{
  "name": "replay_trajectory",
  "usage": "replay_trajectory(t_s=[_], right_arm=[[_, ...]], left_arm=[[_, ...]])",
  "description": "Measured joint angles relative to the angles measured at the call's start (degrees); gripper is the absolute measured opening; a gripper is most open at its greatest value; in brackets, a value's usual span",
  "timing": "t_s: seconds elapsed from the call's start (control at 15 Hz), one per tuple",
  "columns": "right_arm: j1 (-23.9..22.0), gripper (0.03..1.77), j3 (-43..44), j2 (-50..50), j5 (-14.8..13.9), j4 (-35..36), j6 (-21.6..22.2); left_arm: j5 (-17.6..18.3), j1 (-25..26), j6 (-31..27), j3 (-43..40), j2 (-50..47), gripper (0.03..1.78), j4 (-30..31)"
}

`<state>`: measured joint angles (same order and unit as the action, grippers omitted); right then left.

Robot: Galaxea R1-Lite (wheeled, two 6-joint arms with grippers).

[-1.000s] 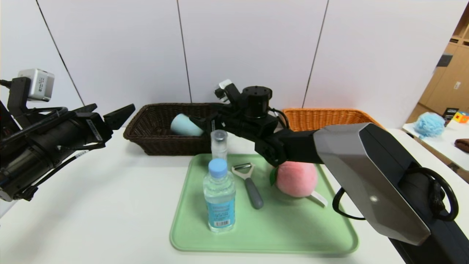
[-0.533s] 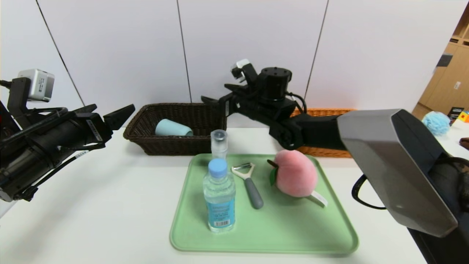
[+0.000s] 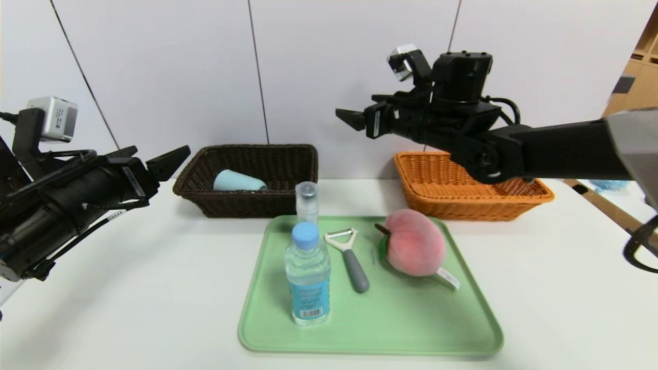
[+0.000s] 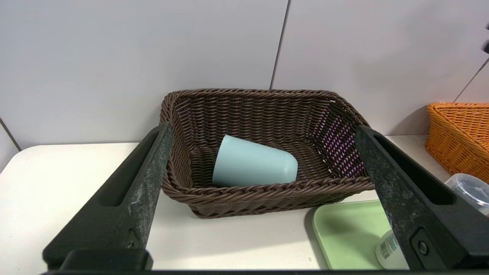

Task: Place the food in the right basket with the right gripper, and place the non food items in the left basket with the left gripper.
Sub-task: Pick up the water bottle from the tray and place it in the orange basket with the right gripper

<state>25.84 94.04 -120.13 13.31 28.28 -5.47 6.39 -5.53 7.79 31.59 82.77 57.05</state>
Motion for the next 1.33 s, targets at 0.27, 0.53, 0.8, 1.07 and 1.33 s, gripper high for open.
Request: replay_trajectory(t_s=[0.27, 0.53, 0.8, 1.07, 1.33], right_arm=[[0.01, 1.69, -20.50, 12.46, 0.07, 3.24, 0.71], [3.15, 1.69, -43.65, 27.05, 0.55, 10.52, 2.04], [10.89, 1.69, -58.49, 37.44, 0.68, 12.51, 2.50], [18.22, 1.69, -63.28, 38.27, 0.27, 13.53, 2.54], [19.58, 1.69, -64.79, 32.59, 0.13, 21.10, 3.19]], left_arm=[[0.06, -0.11, 1.30, -0.11, 0.38, 1.69, -0.02], [0.06, -1.07, 1.72, -0.04, 0.99, 1.69, 0.48], [0.02, -2.49, 1.72, -0.22, 1.46, 1.69, 0.89], [0.00, -2.71, 1.90, -0.34, 1.68, 1.69, 0.89], [-0.09, -2.73, 1.96, -0.33, 1.71, 1.69, 0.96]])
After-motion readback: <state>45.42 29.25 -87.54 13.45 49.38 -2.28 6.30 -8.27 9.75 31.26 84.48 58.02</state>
